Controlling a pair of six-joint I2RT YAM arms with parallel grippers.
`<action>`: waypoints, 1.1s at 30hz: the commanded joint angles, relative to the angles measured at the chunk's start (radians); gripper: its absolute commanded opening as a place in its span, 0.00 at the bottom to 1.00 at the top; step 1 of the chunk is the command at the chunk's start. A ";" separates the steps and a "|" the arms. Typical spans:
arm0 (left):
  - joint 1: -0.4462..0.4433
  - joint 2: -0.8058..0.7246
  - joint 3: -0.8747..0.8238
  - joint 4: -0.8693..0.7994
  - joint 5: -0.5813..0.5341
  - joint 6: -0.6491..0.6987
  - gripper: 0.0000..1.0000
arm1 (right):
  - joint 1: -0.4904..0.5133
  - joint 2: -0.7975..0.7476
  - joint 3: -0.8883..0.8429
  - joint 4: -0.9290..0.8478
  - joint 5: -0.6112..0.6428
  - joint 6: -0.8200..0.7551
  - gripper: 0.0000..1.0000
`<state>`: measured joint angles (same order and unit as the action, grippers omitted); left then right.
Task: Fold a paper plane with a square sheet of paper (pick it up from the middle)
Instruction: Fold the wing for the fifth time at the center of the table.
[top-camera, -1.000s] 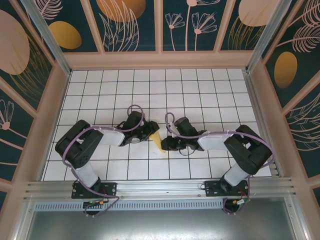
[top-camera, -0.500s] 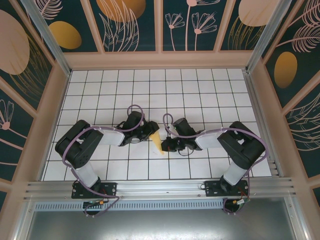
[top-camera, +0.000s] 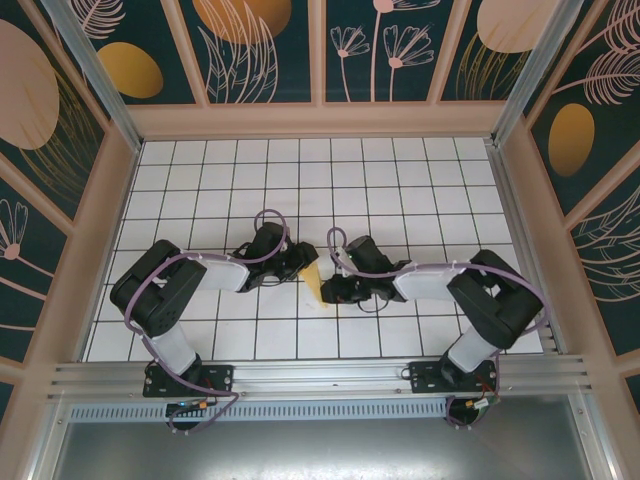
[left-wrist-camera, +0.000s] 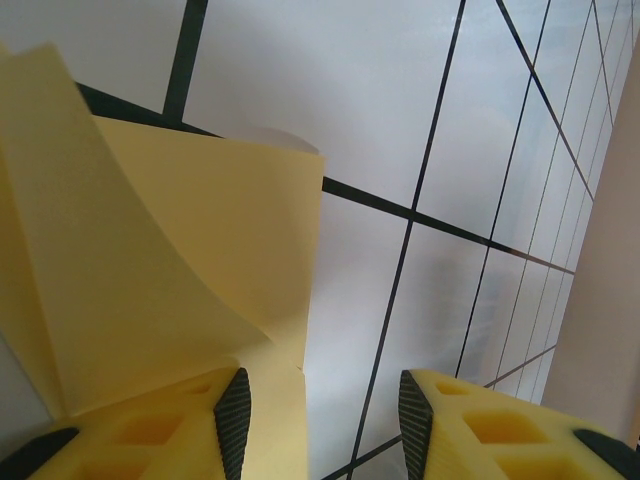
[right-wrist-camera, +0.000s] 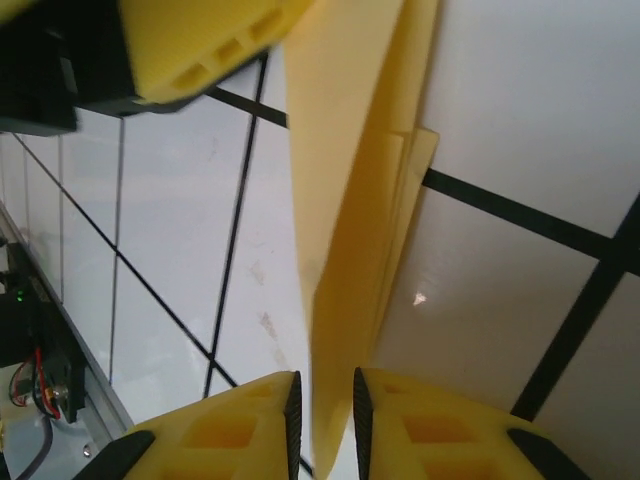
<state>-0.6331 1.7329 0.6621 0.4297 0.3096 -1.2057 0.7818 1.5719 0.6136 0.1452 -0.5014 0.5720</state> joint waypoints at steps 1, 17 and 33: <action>0.007 0.023 -0.001 -0.055 0.003 0.013 0.47 | -0.016 -0.086 0.016 -0.022 0.044 0.011 0.27; 0.006 0.036 0.011 -0.060 0.009 0.020 0.47 | -0.040 0.106 0.009 0.386 -0.180 0.230 0.05; 0.009 0.039 0.011 -0.061 0.005 0.020 0.46 | -0.037 0.243 -0.064 0.393 -0.268 0.225 0.05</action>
<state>-0.6300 1.7374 0.6685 0.4225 0.3145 -1.2053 0.7338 1.7916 0.5724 0.5434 -0.7216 0.8055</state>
